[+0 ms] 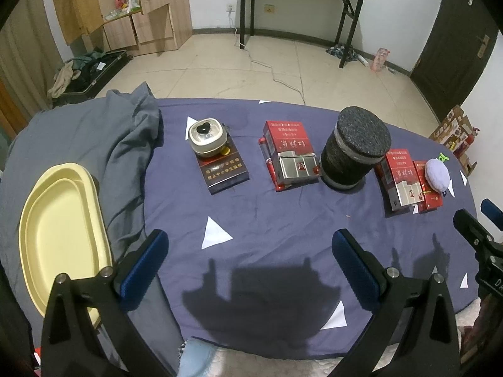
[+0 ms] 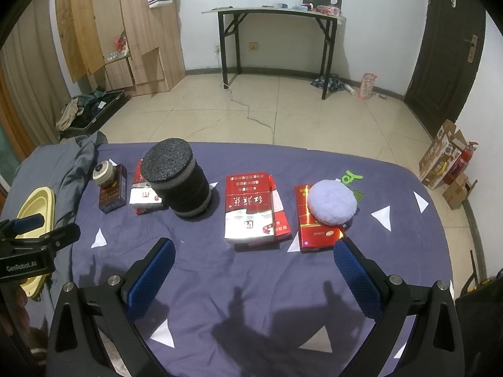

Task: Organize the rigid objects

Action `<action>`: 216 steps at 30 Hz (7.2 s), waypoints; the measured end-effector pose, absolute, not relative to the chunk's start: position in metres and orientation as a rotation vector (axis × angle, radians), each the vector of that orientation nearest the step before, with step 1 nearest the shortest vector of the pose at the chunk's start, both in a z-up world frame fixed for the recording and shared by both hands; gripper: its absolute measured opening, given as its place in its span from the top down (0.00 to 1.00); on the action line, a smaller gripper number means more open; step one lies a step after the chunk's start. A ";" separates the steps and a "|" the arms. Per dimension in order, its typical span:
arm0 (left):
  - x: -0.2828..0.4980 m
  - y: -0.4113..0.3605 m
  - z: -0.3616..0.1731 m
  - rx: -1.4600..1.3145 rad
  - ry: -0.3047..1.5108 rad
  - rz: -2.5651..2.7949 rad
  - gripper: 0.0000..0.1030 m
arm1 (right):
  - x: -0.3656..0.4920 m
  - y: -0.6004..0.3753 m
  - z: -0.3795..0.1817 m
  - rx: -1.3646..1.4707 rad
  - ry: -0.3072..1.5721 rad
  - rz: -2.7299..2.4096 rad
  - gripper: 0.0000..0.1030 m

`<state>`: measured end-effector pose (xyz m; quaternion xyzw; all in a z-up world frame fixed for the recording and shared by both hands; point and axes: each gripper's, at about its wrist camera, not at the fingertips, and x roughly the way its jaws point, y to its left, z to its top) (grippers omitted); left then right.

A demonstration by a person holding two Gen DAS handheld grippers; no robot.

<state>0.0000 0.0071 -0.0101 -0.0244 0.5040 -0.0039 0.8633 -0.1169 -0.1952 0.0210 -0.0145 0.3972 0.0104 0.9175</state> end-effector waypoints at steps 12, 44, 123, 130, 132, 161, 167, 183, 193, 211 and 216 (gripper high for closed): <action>0.000 0.006 -0.011 -0.048 1.059 -0.006 0.00 | -0.117 -0.196 0.022 -0.024 0.814 0.018 0.00; 0.000 0.001 -0.014 -0.040 1.062 -0.011 0.00 | -0.114 -0.191 0.022 -0.037 0.827 0.028 0.00; 0.140 0.072 -0.065 -0.177 1.249 -0.014 0.10 | -0.010 -0.286 -0.023 0.064 0.916 -0.056 0.00; 0.154 0.070 -0.070 -0.205 1.240 -0.038 0.13 | 0.005 -0.295 -0.028 0.075 0.936 -0.014 0.05; 0.158 0.075 -0.074 -0.223 1.239 -0.035 0.29 | 0.006 -0.298 -0.032 0.070 0.942 -0.018 0.11; 0.127 0.108 -0.049 -0.317 1.204 -0.143 0.48 | -0.074 -0.342 -0.007 0.224 0.776 0.087 0.42; 0.123 0.107 -0.040 -0.366 1.190 -0.167 0.48 | -0.078 -0.326 0.010 0.181 0.754 0.155 0.43; 0.019 0.348 -0.016 -0.366 1.092 0.170 0.48 | -0.118 0.082 -0.020 -0.294 0.847 0.956 0.43; 0.002 0.375 -0.097 -0.403 1.168 0.209 0.48 | -0.128 0.196 -0.101 -0.567 0.986 0.935 0.43; 0.039 0.287 0.002 -0.358 1.025 0.009 0.00 | -0.139 0.017 -0.007 -0.185 0.752 0.705 0.00; 0.085 0.184 -0.001 -0.316 1.065 -0.122 0.00 | -0.103 -0.130 0.019 -0.109 0.708 0.332 0.00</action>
